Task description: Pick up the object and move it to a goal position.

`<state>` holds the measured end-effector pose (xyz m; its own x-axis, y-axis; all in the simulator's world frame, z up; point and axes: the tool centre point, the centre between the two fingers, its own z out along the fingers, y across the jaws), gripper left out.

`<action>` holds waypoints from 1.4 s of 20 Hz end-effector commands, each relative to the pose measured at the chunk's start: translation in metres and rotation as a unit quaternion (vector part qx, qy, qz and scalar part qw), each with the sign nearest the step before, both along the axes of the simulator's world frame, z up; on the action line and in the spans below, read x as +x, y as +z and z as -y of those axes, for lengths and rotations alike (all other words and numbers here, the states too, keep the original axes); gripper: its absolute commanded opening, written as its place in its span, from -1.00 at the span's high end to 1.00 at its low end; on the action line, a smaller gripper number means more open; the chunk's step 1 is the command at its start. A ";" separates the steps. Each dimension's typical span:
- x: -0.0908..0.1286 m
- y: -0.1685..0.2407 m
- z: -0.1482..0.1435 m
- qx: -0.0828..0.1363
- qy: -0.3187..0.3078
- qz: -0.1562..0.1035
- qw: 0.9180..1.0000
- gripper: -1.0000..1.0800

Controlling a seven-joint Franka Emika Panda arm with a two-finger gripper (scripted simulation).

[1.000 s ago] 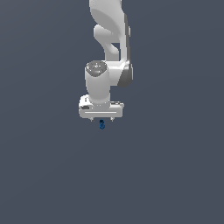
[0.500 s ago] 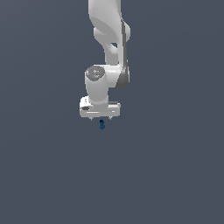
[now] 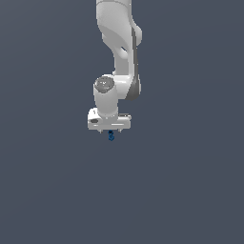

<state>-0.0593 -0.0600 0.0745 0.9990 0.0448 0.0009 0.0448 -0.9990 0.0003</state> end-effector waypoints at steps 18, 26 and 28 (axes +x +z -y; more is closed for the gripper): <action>-0.001 -0.032 0.000 0.000 0.001 0.000 1.000 1.00; 0.004 -0.022 0.000 0.000 0.001 0.000 1.000 1.00; 0.007 -0.015 -0.001 0.000 0.001 0.000 1.000 1.00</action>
<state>-0.0549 -0.0595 0.0543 0.9989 0.0461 -0.0012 0.0461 -0.9989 -0.0002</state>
